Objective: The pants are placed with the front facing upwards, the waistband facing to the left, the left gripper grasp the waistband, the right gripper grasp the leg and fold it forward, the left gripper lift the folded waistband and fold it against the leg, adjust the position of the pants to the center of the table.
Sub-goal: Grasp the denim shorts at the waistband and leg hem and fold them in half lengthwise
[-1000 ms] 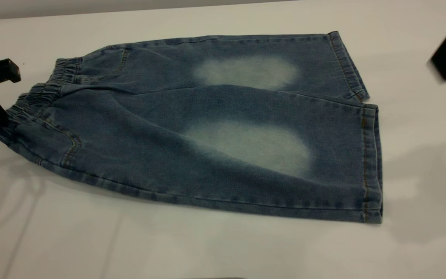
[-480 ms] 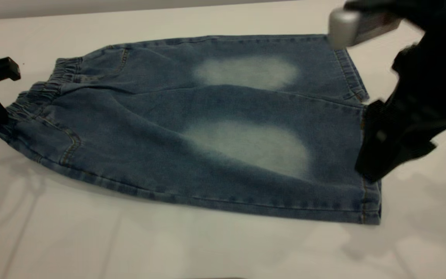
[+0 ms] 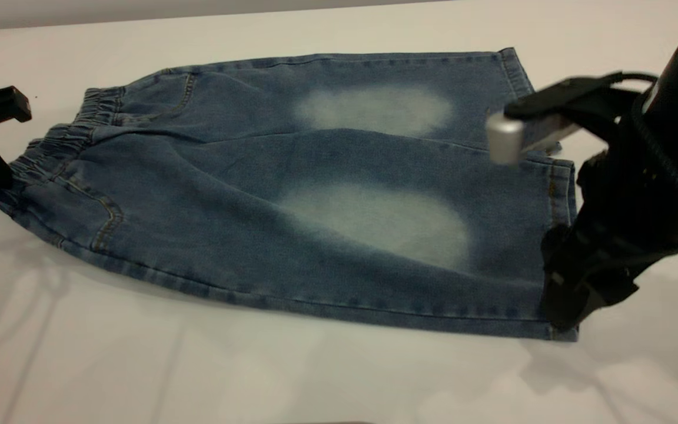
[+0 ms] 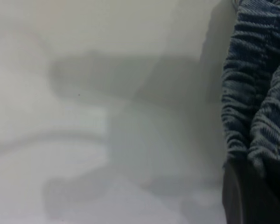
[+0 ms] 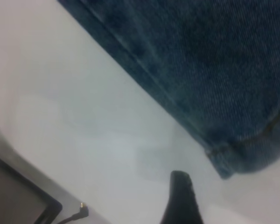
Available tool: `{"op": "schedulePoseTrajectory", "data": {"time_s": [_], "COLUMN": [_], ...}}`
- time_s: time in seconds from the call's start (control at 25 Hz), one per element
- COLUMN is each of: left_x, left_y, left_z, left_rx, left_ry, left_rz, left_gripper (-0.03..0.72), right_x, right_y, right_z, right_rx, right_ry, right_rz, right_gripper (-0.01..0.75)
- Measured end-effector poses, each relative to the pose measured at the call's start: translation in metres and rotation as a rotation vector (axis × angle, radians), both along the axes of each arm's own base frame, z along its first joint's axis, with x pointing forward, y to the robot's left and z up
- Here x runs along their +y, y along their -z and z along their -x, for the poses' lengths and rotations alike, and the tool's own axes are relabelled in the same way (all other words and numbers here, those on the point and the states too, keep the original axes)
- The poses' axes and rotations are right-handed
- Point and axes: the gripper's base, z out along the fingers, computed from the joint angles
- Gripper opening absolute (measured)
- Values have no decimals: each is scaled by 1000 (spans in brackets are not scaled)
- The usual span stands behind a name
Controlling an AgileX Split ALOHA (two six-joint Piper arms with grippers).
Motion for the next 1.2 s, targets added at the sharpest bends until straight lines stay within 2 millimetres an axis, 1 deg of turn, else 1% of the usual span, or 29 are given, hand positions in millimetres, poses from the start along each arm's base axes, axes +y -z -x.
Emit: {"op": "schedulePoseTrajectory", "data": {"time_s": [0.2, 0.36, 0.64, 0.76, 0.84, 0.92, 0.96, 1.08, 1.12, 1.2], "left_x": [0, 0, 0, 0, 0, 0, 0, 0, 0, 0], "left_y": [0, 0, 0, 0, 0, 0, 0, 0, 0, 0], "left_z": [0, 0, 0, 0, 0, 0, 0, 0, 0, 0], "left_rx": [0, -1, -2, -4, -4, -4, -4, -4, -4, -4], "left_ry": [-1, -2, -4, -4, -4, -4, -4, -4, -5, -13], "left_rz": [1, 1, 2, 2, 2, 2, 2, 2, 2, 7], "left_gripper": [49, 49, 49, 49, 49, 49, 49, 49, 49, 49], "right_x": [-1, -2, -1, 1, 1, 2, 2, 2, 2, 2], "right_y": [17, 26, 31, 34, 35, 35, 36, 37, 37, 35], "right_z": [0, 0, -1, -1, -1, -2, -2, -2, -2, -2], "right_rx": [28, 42, 36, 32, 34, 33, 32, 30, 30, 26], "right_ry": [9, 15, 55, 57, 78, 94, 99, 104, 105, 105], "right_rz": [26, 39, 31, 34, 28, 24, 23, 24, 24, 19], "right_gripper": [440, 440, 440, 426, 391, 327, 277, 97, 59, 31]}}
